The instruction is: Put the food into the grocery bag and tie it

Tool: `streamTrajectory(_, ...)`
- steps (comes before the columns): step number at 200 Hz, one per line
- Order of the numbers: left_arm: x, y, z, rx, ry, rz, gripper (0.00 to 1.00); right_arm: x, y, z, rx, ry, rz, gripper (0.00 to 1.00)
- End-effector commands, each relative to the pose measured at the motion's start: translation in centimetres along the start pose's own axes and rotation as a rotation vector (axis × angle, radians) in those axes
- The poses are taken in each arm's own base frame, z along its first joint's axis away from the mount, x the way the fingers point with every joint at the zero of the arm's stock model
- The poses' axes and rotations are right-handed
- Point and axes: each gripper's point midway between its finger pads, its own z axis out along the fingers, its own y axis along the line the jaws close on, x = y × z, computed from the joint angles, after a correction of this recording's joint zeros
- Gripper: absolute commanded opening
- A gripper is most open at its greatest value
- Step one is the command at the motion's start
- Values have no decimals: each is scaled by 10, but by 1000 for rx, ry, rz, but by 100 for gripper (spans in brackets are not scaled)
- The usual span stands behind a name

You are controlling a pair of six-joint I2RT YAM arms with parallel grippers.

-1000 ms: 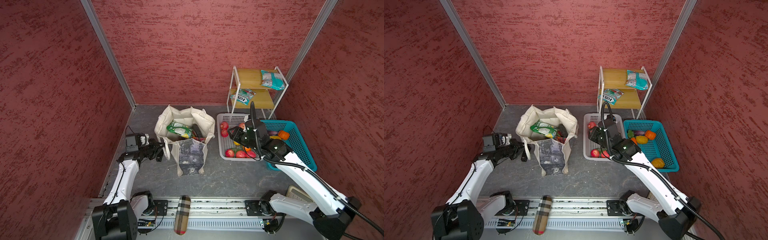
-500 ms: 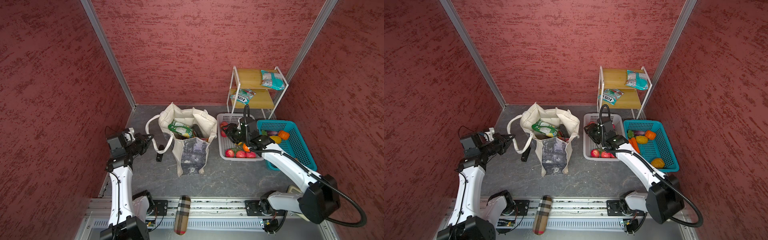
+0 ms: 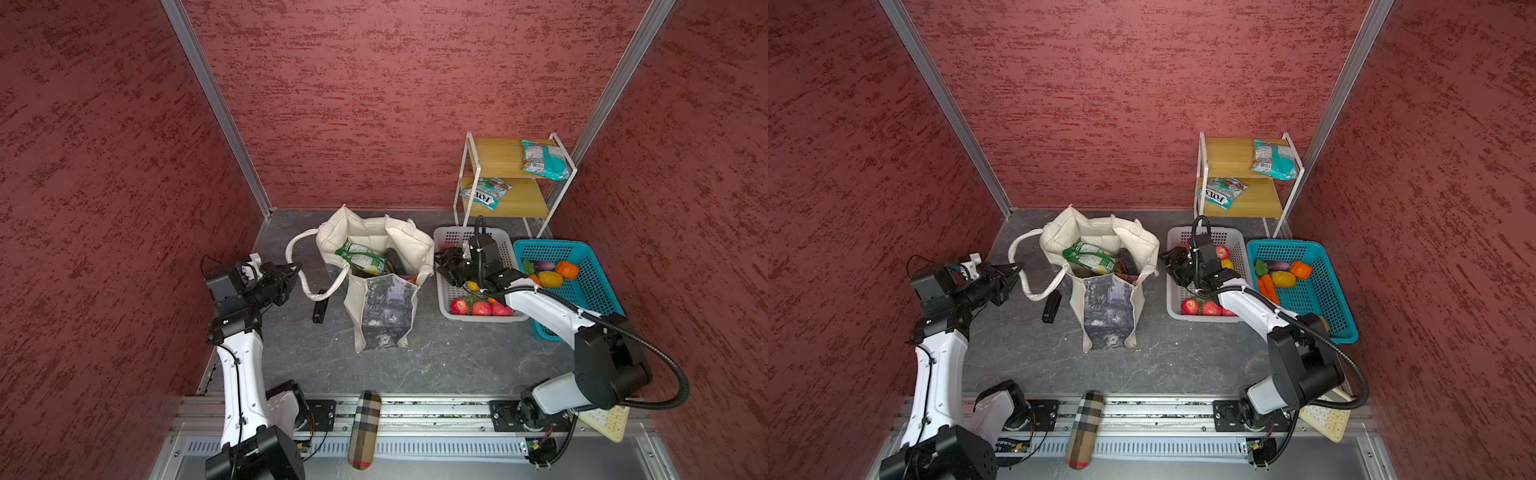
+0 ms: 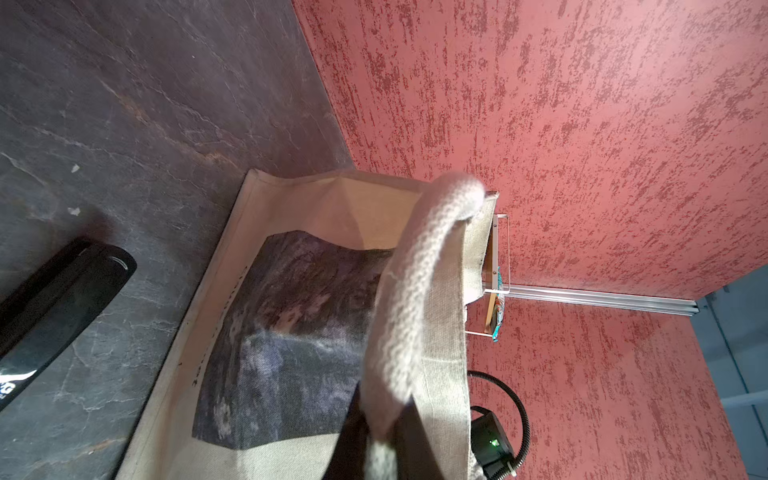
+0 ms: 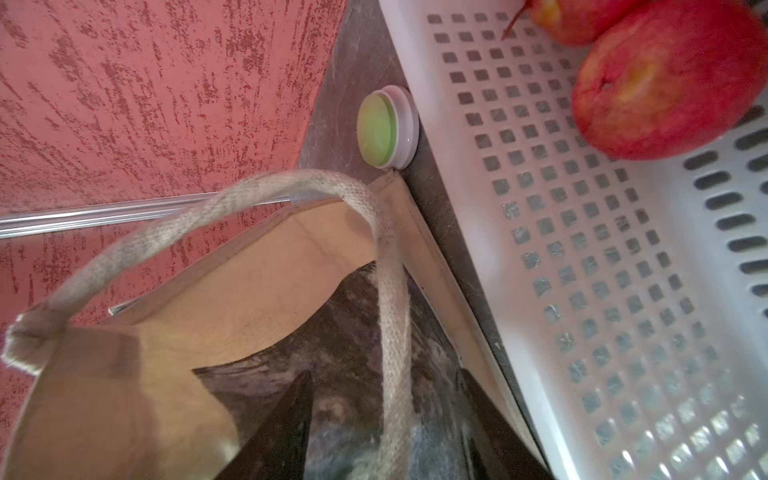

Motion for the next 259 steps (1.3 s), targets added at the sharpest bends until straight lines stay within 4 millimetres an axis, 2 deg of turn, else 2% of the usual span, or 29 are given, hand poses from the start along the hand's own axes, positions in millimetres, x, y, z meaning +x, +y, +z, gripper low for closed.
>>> streamTrajectory(1, -5, -6, -1, 32, -9, 16, 2, 2, 15, 4, -70, 32, 22, 55)
streamTrajectory(58, -10, -11, -1, 41, -22, 8, 2, 20, 19, 26, -73, 125, -9, 52)
streamTrajectory(107, -14, -19, -3, 52, -34, 10, 3, 25, 17, 46, -93, 159, 12, 47)
streamTrajectory(133, -15, -21, -4, 56, -35, 9, 3, 23, 24, 49, -123, 163, 15, 35)
streamTrajectory(160, -16, -26, -5, 64, -38, 13, 3, 21, 33, 44, -150, 146, 4, 15)
streamTrajectory(175, -17, -29, -6, 70, -37, 14, 3, 19, 41, 36, -161, 128, -13, 7)
streamTrajectory(187, -17, -32, -6, 74, -34, 11, 3, 15, 48, 25, -161, 97, -40, 5)
streamTrajectory(216, -17, -40, -9, 85, -25, 7, 3, -7, 57, -22, -115, -55, -133, 3)
streamTrajectory(221, -17, -42, -10, 87, -26, 10, 3, -11, 66, -38, -128, -91, -160, 2)
streamTrajectory(234, -18, -47, -11, 95, -29, 13, 3, -17, 76, -62, -118, -151, -214, 2)
streamTrajectory(259, -19, -63, -15, 118, -28, 30, 3, -15, 97, -88, -140, -181, -305, 2)
